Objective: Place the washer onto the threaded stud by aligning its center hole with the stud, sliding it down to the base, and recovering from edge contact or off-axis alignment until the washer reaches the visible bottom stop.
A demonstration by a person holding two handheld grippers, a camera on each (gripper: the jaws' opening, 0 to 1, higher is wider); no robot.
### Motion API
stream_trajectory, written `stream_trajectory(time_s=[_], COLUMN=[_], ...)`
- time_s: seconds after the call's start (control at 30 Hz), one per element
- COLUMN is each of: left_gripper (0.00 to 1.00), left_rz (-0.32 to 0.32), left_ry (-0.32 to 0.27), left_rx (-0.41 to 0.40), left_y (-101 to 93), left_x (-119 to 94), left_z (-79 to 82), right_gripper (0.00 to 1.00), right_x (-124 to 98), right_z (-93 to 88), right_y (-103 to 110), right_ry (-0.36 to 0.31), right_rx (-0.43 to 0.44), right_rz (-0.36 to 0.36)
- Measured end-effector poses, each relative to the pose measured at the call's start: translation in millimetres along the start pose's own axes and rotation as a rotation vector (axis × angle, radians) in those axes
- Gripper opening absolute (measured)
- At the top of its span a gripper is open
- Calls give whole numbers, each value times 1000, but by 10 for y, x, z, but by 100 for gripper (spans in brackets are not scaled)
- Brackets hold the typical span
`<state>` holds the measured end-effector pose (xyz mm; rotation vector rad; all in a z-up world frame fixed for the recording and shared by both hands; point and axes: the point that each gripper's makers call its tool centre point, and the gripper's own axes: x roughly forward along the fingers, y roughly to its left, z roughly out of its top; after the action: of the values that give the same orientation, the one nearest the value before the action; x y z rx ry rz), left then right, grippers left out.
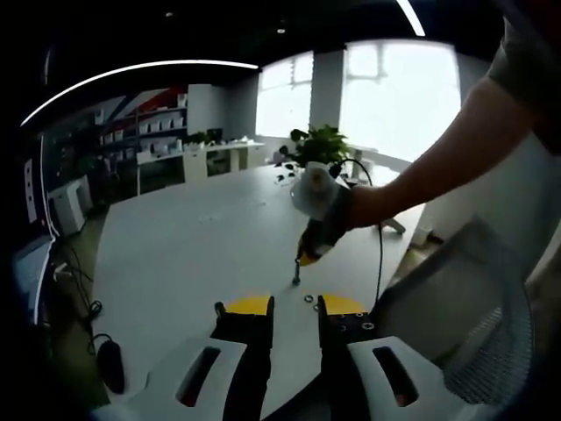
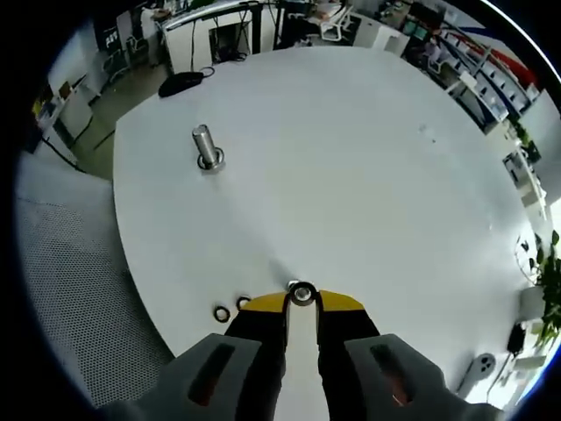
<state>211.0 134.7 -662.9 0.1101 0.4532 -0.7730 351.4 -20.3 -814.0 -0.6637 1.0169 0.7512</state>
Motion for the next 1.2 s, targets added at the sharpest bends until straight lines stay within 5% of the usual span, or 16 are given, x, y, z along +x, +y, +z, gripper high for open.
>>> stream_trajectory(time_s=[1.2], left_gripper=[17], left_rz=[9], left_ry=[26], left_rx=[-11], left_y=[28], left_x=[12], left_z=[-56], right_gripper=[14], right_x=[402], right_z=[-158], right_y=[41], right_ry=[70], right_rx=[37], right_rz=[57])
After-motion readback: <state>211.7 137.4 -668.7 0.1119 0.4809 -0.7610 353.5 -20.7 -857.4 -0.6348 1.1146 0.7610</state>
